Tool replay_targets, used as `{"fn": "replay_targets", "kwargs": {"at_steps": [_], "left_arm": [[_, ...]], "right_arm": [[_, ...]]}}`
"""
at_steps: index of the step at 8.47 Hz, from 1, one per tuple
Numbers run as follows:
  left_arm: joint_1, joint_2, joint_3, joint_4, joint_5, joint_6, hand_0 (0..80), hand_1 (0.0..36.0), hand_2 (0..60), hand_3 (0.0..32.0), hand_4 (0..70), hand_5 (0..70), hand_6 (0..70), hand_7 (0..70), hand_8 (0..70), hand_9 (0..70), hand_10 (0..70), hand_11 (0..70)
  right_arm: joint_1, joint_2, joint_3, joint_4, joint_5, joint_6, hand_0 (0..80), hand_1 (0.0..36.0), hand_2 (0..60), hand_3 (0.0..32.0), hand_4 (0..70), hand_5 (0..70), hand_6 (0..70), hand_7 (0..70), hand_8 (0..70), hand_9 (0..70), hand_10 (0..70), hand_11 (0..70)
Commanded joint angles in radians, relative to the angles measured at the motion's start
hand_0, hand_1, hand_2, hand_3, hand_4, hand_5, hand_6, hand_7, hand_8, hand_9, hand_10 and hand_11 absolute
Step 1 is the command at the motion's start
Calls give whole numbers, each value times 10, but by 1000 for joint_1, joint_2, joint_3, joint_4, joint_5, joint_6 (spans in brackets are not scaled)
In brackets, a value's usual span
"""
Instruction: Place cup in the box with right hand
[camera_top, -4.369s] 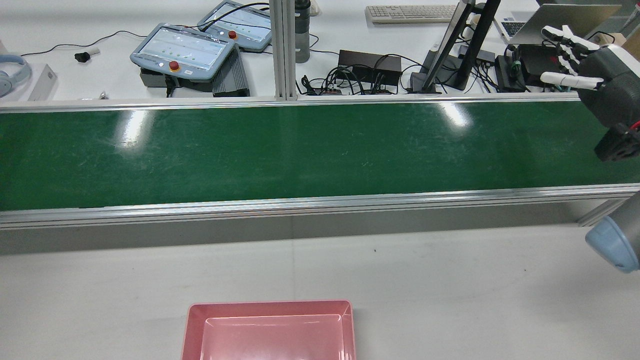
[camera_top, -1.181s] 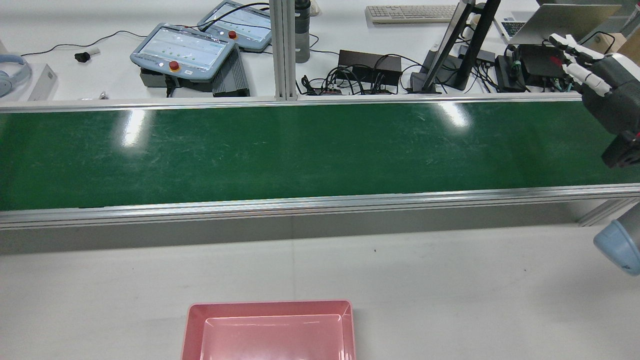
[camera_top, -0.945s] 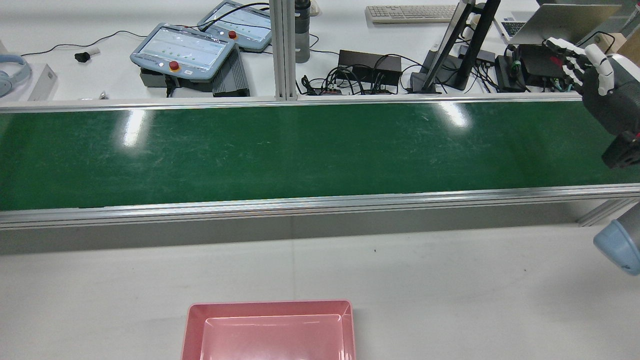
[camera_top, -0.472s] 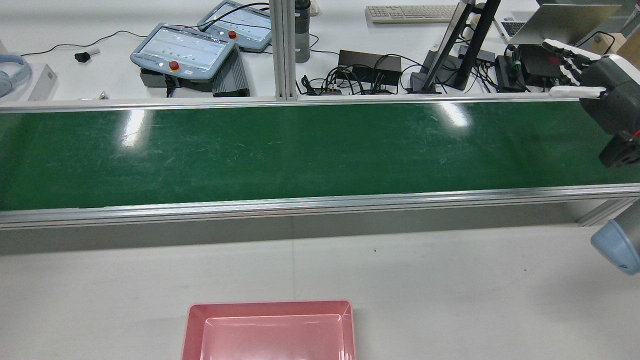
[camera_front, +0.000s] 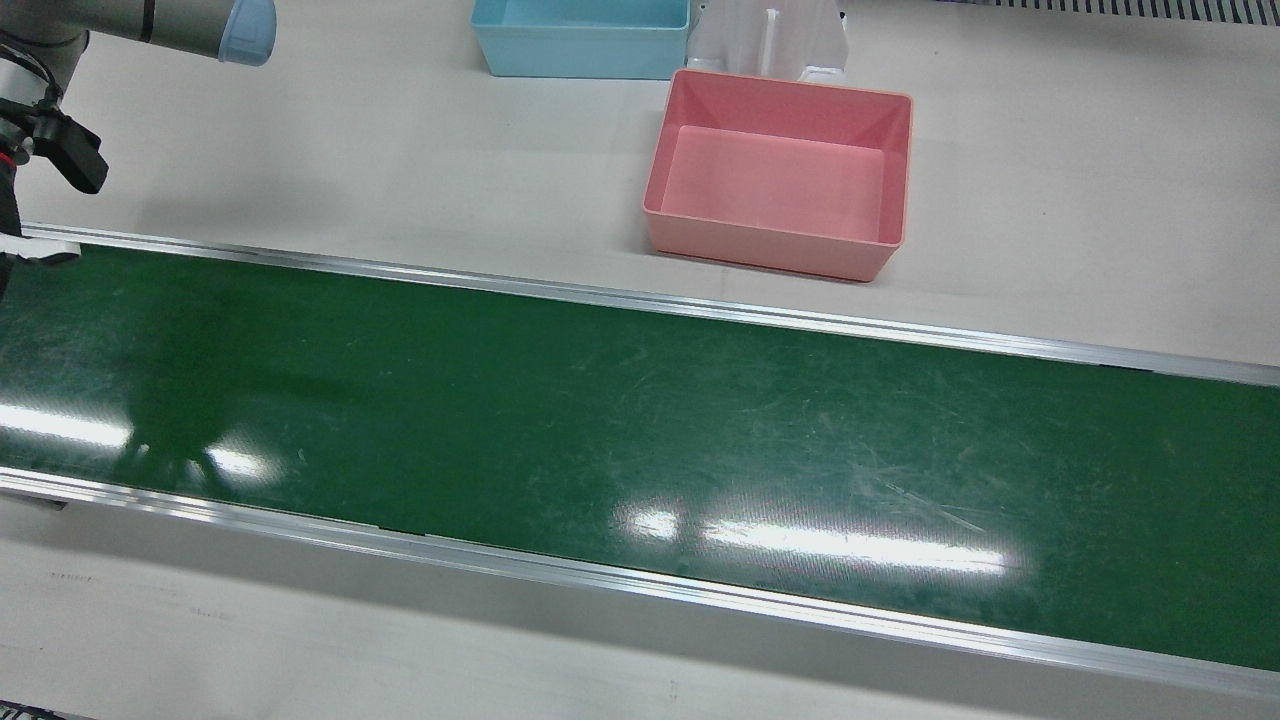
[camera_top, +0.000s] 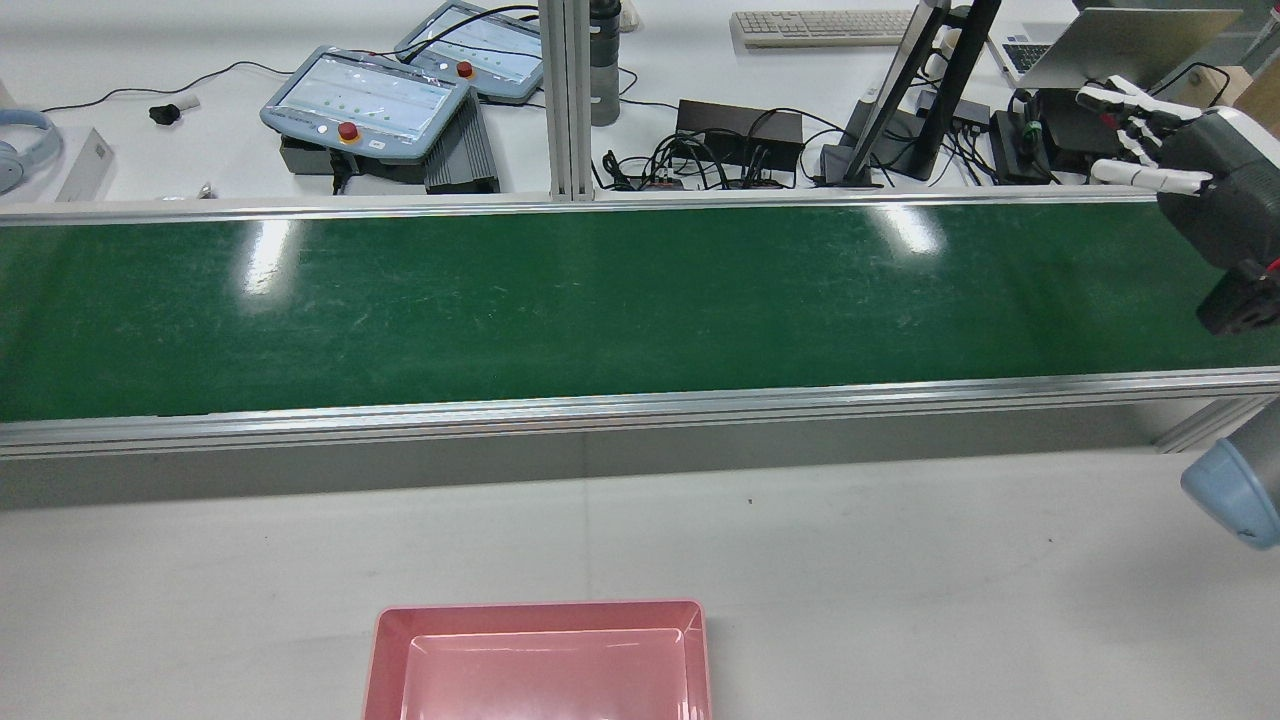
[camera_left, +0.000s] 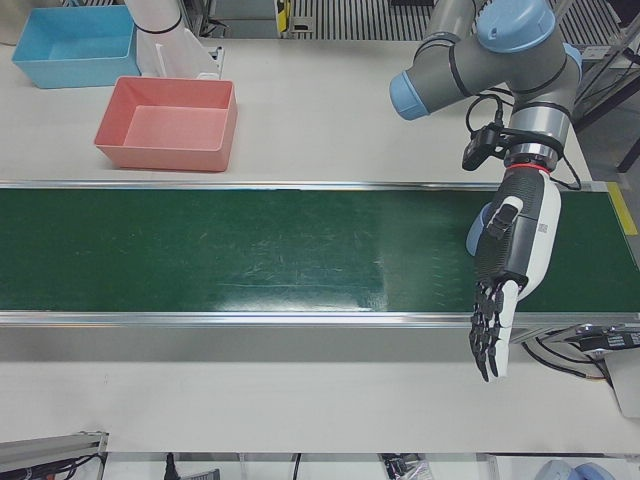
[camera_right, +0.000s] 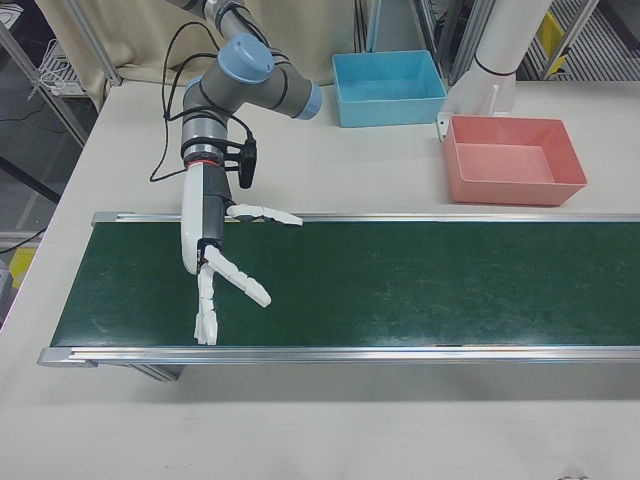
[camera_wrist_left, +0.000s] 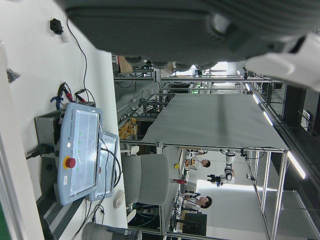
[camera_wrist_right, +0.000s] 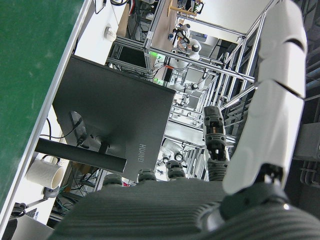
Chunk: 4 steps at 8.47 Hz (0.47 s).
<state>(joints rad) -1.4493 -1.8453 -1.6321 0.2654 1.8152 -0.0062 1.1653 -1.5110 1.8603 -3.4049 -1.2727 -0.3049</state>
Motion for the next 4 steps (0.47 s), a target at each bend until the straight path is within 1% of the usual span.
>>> {"fn": "replay_targets", "kwargs": {"at_steps": [1,4], "left_arm": [[1,0,0,0,-1,0,0,0,0,0,0,0,0,0,0,0,0,0],[1,0,0,0,-1,0,0,0,0,0,0,0,0,0,0,0,0,0]], "right_arm": [[-1,0,0,1,-1,1,505,191,85,0,178,38,35,93,7,36,0,0],[-7,2,0,3,-5,3,509,194,86,0,182,38,36,93,9,38,0,0]]}}
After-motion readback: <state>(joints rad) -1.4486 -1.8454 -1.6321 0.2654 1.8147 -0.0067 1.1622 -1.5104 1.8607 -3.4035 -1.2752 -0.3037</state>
